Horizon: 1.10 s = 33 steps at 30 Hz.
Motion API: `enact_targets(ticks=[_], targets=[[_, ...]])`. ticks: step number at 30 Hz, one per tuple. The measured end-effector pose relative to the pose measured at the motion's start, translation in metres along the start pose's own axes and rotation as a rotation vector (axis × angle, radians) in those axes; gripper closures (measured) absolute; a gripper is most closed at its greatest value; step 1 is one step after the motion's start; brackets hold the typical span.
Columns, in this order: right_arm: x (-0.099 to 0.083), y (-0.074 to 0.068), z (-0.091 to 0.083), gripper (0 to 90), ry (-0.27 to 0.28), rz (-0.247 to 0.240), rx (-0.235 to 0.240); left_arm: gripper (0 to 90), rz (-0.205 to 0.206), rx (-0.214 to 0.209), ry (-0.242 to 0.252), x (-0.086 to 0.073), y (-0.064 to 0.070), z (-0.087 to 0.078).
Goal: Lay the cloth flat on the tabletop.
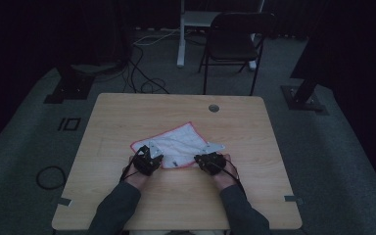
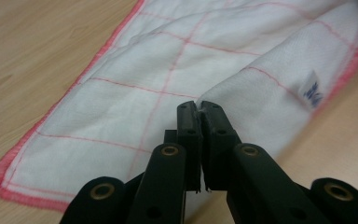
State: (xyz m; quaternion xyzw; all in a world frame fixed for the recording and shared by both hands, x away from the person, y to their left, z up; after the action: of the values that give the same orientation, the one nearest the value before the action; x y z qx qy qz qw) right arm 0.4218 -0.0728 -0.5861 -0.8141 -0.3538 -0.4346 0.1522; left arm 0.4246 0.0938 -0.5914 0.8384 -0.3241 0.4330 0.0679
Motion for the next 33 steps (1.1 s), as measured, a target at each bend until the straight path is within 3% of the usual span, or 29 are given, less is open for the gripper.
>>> enact_targets(ticks=[5, 8, 12, 14, 15, 17, 24, 28, 29, 30, 31, 33], targets=[[-0.002, 0.009, 0.013, 86.7, -0.041, 0.029, -0.029, 78.8, -0.031, 0.033, -0.004, 0.000, -0.006, 0.008], [-0.003, 0.010, 0.016, 86.8, -0.048, 0.039, -0.035, 73.9, -0.047, 0.044, 0.025, 0.005, -0.006, -0.001], [-0.003, 0.012, 0.018, 86.7, -0.057, 0.047, -0.040, 73.0, -0.025, 0.020, 0.059, 0.007, 0.005, -0.016], [-0.002, 0.012, 0.019, 86.7, -0.056, 0.050, -0.041, 72.5, -0.002, -0.014, 0.071, 0.006, 0.018, -0.022], [-0.002, 0.012, 0.019, 86.7, -0.056, 0.050, -0.041, 72.3, -0.002, -0.014, 0.071, 0.006, 0.018, -0.022], [-0.002, 0.012, 0.019, 86.6, -0.059, 0.051, -0.040, 70.8, 0.035, -0.038, 0.058, 0.001, 0.031, -0.021], [-0.002, 0.012, 0.018, 85.2, -0.060, 0.047, -0.038, 63.5, 0.077, -0.033, 0.038, -0.007, 0.041, -0.009], [0.000, 0.011, 0.016, 83.8, -0.047, 0.046, -0.036, 71.1, 0.076, -0.027, 0.019, -0.010, 0.039, 0.000], [0.001, 0.011, 0.013, 83.9, -0.042, 0.043, -0.036, 81.3, 0.074, -0.026, 0.017, -0.010, 0.038, 0.000], [0.001, 0.011, 0.013, 83.9, -0.042, 0.043, -0.036, 81.3, 0.071, -0.028, 0.016, -0.009, 0.038, 0.000], [0.002, 0.011, 0.011, 83.8, -0.032, 0.041, -0.034, 90.0, 0.072, -0.041, 0.011, -0.009, 0.037, -0.002], [0.003, 0.011, 0.010, 83.9, -0.025, 0.045, -0.035, 90.0, 0.072, -0.043, 0.011, -0.009, 0.037, -0.002]])
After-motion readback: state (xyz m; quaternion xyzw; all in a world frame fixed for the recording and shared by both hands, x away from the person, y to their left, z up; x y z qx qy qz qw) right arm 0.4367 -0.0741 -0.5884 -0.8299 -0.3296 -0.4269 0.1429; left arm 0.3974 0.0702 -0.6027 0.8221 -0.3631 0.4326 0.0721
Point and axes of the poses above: each handheld gripper's, and its own axes: z roughly forward along the jaws, x roughly out of its top, y roughly to its right, the point moved 10 cm from there along z, roughly forward along the jaws, and after that the axes turned 7 degrees about y, right-handed, at the moved point
